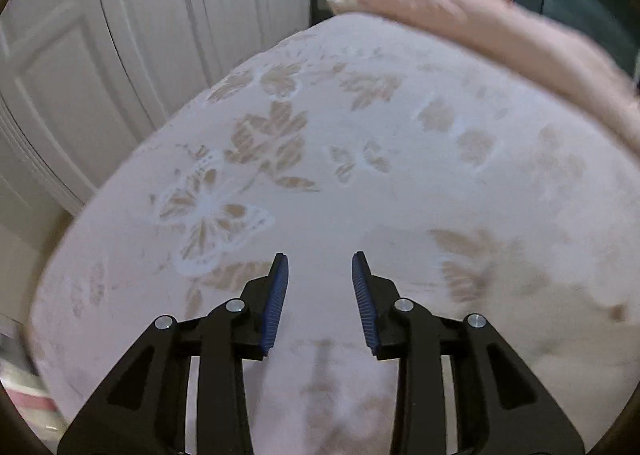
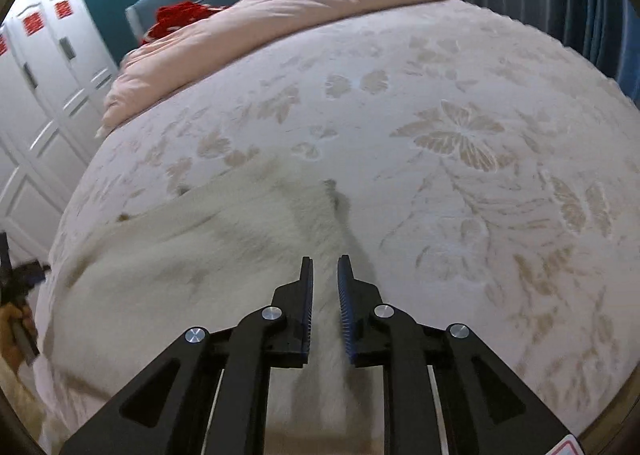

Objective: Fold small clothes

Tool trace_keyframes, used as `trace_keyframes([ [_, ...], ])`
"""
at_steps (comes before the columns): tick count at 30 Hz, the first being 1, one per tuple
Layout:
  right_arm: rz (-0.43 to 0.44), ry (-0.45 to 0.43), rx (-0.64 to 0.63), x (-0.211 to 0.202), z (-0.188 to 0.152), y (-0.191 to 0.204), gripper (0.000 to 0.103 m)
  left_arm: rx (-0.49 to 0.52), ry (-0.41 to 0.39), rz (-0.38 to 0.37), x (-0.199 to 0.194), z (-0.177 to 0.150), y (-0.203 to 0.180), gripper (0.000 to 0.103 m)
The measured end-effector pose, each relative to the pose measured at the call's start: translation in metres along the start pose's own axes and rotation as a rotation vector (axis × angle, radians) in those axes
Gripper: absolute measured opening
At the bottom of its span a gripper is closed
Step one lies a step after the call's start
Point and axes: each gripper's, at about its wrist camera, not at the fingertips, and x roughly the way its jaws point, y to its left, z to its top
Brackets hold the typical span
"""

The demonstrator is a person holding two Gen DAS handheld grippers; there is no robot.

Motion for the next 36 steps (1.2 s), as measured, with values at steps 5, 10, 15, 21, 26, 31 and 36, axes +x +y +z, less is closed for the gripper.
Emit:
trace_keyframes([
  [5, 0.050, 0.075, -0.095, 0.017, -0.026, 0.032, 0.029, 0.140, 0.011, -0.183, -0.040, -0.059, -0.033, 0.056],
  [10, -0.029, 0.075, -0.109, 0.009, -0.046, 0.048, 0.030, 0.140, 0.150, -0.109, 0.012, -0.085, -0.038, 0.062],
  [15, 0.050, 0.035, -0.135, -0.043, -0.059, 0.061, 0.032, -0.151, 0.141, -0.210, -0.044, -0.098, 0.026, 0.062],
  [21, 0.189, 0.068, -0.168, -0.016, -0.051, 0.128, 0.031, -0.362, 0.249, -0.313, -0.048, -0.161, 0.050, 0.069],
  [26, 0.208, 0.044, -0.219, 0.022, -0.016, 0.196, 0.026, -0.421, 0.155, -0.265, -0.043, -0.169, 0.030, 0.085],
  [31, 0.088, 0.184, -0.290, 0.105, -0.035, 0.213, 0.021, -0.441, 0.152, -0.355, -0.032, -0.156, 0.026, 0.030],
  [36, 0.035, 0.104, -0.378, 0.097, -0.044, 0.224, 0.022, -0.318, 0.017, -0.446, -0.080, -0.123, 0.005, 0.022],
])
